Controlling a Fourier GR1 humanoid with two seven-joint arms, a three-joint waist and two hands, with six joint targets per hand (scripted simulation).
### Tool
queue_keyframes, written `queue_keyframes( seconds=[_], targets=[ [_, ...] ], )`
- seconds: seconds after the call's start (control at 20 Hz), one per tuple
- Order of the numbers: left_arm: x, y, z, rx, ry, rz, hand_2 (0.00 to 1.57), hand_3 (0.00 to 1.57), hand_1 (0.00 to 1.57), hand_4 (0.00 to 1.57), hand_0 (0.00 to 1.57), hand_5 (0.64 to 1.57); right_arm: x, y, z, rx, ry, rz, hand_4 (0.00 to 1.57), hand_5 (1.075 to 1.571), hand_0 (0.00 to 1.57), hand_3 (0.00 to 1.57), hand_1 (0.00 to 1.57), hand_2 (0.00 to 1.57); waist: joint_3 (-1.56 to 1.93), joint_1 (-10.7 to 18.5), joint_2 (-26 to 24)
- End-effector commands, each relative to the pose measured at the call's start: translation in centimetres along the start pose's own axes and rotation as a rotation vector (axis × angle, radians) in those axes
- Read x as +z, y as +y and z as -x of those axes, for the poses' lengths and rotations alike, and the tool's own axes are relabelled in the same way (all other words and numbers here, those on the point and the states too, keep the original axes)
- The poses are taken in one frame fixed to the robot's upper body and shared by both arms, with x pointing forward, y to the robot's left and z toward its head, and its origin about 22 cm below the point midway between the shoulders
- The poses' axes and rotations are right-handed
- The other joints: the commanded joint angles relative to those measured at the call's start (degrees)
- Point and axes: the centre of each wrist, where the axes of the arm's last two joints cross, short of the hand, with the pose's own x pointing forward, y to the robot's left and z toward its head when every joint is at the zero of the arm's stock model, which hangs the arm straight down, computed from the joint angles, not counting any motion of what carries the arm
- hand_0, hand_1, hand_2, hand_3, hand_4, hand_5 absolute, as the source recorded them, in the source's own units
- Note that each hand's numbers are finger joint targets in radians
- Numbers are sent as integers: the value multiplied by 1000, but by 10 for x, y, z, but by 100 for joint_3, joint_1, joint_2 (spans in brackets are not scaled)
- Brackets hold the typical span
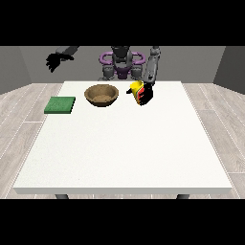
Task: Pick the cup and pour the ball into the bowl, then pick the bowl and place it on the pad
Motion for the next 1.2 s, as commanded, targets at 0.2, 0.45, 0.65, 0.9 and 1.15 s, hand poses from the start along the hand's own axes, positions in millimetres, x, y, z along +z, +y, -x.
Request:
queue_keyframes(
  seconds=[0.2, 0.45, 0.65, 0.9, 1.15],
  targets=[
    [-11, 0, 7, -173, -13, -5, 1571, 1571, 1304, 1205, 1304, 1556, 25, -43, 3, -39, 25, 25, 343, 1569, 0, 0, 0, 0, 4, -4, -180],
    [-37, -15, -10, -433, -16, 41, 1571, 1571, 1328, 1211, 1328, 1559, -2, -41, -12, -26, 140, 31, 420, 1571, 0, 0, 0, 0, 11, 29, -901],
    [-69, -45, -36, -603, -61, 118, 1571, 1571, 1334, 1217, 1334, 1555, -34, -30, -15, 10, 150, 60, 544, 1570, 0, 0, 0, 0, 20, 228, -1058],
    [-94, -1, -22, -1040, -123, 194, 1571, 1456, 1221, 1140, 1221, 1568, -21, -37, -5, 24, 222, 72, 607, 1566, 0, 0, 0, 0, 56, 229, -1386],
    [-72, -79, -37, -1164, -85, 335, 1571, 1354, 1169, 1060, 1169, 1569, -11, -31, 19, -4, 315, 126, 642, 1566, 0, 0, 0, 0, 17, 530, -1930]
  ],
)
